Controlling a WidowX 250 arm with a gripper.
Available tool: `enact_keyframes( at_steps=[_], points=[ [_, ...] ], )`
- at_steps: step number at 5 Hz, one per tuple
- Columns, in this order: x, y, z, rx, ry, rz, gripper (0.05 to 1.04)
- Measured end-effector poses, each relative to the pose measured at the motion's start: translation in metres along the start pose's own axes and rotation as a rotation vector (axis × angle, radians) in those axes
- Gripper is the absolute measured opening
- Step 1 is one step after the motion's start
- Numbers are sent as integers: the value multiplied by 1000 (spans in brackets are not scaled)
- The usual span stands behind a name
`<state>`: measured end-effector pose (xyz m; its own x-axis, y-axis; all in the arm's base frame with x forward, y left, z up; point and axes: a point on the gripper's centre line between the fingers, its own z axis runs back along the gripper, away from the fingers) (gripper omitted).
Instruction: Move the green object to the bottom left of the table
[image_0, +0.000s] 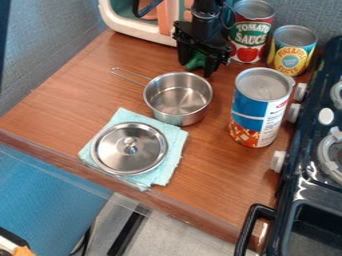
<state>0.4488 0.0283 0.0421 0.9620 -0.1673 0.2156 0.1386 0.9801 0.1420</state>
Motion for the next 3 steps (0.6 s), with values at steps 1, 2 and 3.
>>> enact_keyframes(
  at_steps=[1, 2, 3],
  points=[
    [-1, -1, 1, -16, -6, -14, 785],
    [2, -2, 15, -34, -37, -24, 757],
    [10, -2, 58, -44, -142, -18, 749]
  ],
)
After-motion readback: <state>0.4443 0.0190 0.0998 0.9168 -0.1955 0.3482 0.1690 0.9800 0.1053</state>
